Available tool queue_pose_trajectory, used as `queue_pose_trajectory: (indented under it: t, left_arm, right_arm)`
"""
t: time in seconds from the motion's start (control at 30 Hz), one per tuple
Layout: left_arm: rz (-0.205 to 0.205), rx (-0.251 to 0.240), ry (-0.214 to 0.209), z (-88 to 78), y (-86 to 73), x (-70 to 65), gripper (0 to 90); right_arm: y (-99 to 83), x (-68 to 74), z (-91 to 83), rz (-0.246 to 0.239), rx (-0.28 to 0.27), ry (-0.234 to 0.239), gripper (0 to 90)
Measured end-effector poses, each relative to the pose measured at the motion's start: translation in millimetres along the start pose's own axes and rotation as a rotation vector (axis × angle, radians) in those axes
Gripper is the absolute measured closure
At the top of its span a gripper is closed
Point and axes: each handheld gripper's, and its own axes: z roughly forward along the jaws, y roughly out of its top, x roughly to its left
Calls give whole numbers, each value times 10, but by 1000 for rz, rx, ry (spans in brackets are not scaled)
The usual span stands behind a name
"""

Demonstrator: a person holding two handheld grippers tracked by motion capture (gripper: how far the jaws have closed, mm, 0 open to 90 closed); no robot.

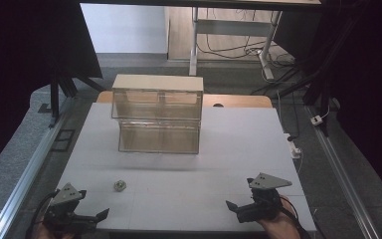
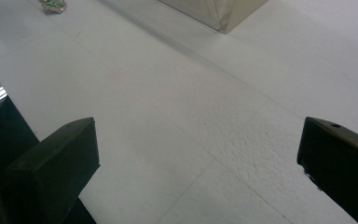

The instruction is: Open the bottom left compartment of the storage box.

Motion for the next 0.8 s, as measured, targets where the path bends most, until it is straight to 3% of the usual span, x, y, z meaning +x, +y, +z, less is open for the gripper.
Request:
queue_pose_trajectory:
  t: [0.27,0.47,0.8]
  left_arm:
    - [-4,-1,5,-2,-1,1,5]
    - [-6,1,16,0,0,-4,0]
    - [-7,-2,26,-2,-2,-6,0]
  right_arm:
    - [47,38,82,-26,-45,44,0]
    - [103,51,159,-42,-48,84,0]
    - [181,111,290,-42,-48,109,0]
